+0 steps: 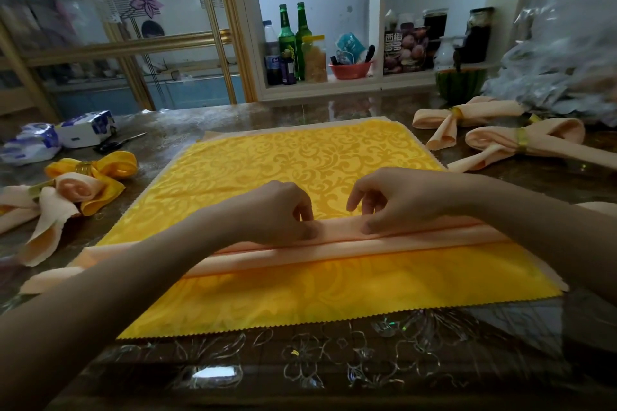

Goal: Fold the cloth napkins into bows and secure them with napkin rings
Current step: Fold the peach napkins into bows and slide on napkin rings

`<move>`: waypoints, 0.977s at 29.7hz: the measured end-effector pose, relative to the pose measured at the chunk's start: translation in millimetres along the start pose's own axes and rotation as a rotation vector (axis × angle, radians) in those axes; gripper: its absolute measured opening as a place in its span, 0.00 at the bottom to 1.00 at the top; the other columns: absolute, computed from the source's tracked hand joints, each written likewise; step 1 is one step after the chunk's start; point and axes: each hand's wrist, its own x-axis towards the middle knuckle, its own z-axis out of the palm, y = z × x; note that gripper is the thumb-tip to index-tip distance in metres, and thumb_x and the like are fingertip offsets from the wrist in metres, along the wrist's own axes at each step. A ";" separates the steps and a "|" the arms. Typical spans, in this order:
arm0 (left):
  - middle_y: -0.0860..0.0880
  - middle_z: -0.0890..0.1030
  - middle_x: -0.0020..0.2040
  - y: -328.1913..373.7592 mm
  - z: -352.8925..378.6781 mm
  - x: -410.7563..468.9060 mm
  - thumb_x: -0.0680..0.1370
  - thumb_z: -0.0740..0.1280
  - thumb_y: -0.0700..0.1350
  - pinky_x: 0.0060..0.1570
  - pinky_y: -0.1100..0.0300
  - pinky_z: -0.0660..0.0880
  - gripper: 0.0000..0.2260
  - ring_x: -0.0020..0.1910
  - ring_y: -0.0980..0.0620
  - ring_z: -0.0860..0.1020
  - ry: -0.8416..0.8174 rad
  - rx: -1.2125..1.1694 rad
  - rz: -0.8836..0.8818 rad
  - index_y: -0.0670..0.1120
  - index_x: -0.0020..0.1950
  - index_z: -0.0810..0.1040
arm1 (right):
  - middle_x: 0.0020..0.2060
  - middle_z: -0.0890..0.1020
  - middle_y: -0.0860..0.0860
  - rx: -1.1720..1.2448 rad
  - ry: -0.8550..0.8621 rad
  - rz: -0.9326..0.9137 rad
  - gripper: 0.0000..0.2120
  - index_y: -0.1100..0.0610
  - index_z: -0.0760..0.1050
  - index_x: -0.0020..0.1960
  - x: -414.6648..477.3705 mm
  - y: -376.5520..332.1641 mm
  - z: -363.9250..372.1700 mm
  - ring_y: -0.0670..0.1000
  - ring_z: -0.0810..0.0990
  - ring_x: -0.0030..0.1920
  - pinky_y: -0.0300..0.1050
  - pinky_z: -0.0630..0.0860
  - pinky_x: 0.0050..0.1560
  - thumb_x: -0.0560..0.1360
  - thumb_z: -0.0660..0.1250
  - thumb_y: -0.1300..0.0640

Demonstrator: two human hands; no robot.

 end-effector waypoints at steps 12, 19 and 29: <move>0.59 0.66 0.44 12.3 22.2 -26.3 0.78 0.61 0.54 0.38 0.69 0.63 0.14 0.42 0.61 0.68 0.062 -0.183 -0.003 0.55 0.63 0.68 | 0.42 0.65 0.41 -0.380 0.225 -0.291 0.10 0.47 0.62 0.51 -32.8 -16.5 32.0 0.41 0.65 0.36 0.34 0.61 0.33 0.75 0.62 0.57; 0.57 0.68 0.40 16.6 39.9 -19.1 0.78 0.60 0.57 0.35 0.64 0.64 0.14 0.43 0.55 0.68 0.260 -0.255 -0.205 0.49 0.56 0.74 | 0.36 0.74 0.44 0.008 0.183 -0.220 0.08 0.49 0.73 0.48 -41.8 -16.6 26.4 0.41 0.72 0.35 0.34 0.68 0.35 0.77 0.61 0.45; 0.43 0.77 0.47 31.1 60.1 -21.5 0.71 0.55 0.49 0.37 0.52 0.74 0.18 0.43 0.42 0.78 0.526 0.217 -0.026 0.42 0.52 0.76 | 0.62 0.69 0.58 -0.251 0.258 -0.025 0.17 0.60 0.68 0.64 5.8 -32.0 46.4 0.57 0.67 0.63 0.51 0.66 0.63 0.80 0.56 0.52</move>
